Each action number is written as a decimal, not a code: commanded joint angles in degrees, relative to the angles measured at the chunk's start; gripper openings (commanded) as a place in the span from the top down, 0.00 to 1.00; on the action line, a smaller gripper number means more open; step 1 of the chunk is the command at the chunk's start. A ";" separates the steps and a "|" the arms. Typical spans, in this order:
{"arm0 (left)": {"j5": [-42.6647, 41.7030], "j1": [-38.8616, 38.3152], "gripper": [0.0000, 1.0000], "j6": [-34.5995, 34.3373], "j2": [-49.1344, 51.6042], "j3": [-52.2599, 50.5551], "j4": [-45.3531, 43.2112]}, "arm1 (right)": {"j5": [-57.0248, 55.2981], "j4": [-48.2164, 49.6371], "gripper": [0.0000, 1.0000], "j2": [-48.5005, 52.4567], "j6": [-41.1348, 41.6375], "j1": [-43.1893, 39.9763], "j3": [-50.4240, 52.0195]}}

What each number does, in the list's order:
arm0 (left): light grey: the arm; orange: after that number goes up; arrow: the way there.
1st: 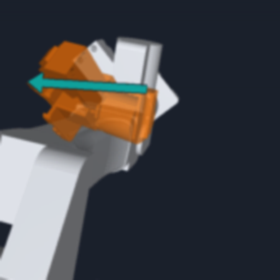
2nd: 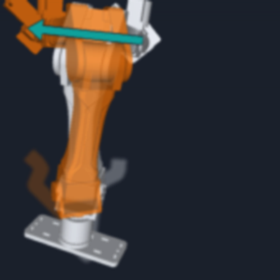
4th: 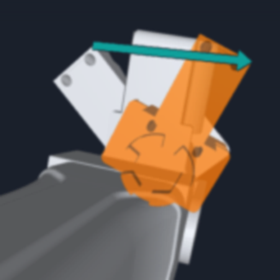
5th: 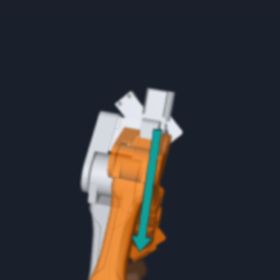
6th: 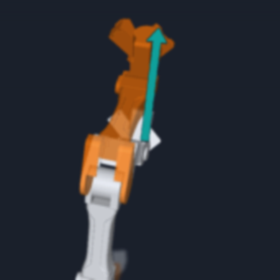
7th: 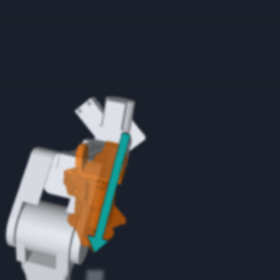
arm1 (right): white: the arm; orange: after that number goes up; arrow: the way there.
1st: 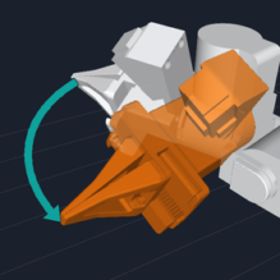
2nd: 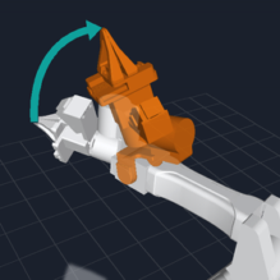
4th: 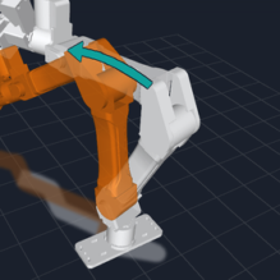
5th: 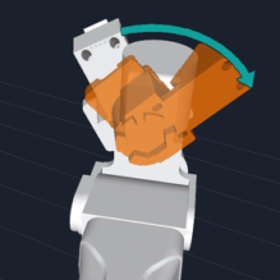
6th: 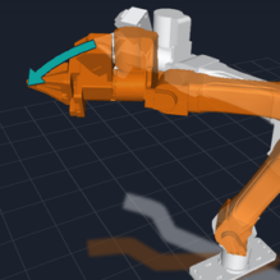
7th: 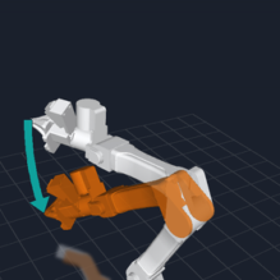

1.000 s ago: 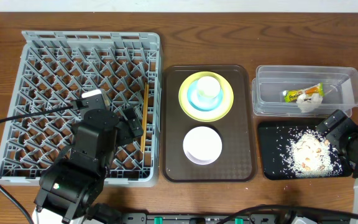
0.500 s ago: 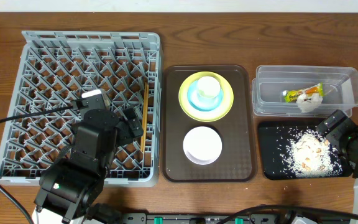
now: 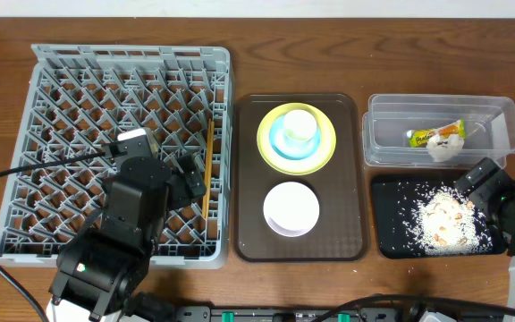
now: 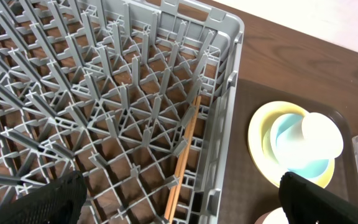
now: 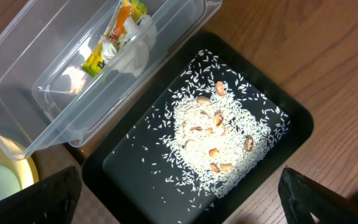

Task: Sort waste into correct bins and load items into the dishwasher
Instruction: 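Move the left gripper from the rack to the white cup, then grasp the white cup from the blue bowl with the left gripper, then lift the white cup and carry it over the dish rack, then lower the white cup into the dish rack with the left gripper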

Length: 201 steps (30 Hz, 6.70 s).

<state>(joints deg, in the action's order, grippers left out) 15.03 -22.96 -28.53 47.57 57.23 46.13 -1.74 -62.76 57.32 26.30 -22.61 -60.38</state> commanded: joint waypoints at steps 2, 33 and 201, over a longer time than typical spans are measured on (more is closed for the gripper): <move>0.66 0.17 0.00 -0.11 0.00 0.37 -3.48 | -0.57 -0.04 0.01 0.02 -0.66 -0.35 -0.63; -29.62 -8.07 0.02 9.22 52.39 56.72 25.83 | -0.57 -0.04 0.01 0.02 -0.66 -0.35 -0.63; -79.65 48.96 0.92 55.30 50.86 -0.02 29.90 | -0.59 -0.04 0.01 0.02 -0.66 -0.35 -0.63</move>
<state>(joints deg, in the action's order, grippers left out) -70.61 22.94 24.51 98.00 57.80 76.71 -1.93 -62.78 57.36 26.30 -22.65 -60.38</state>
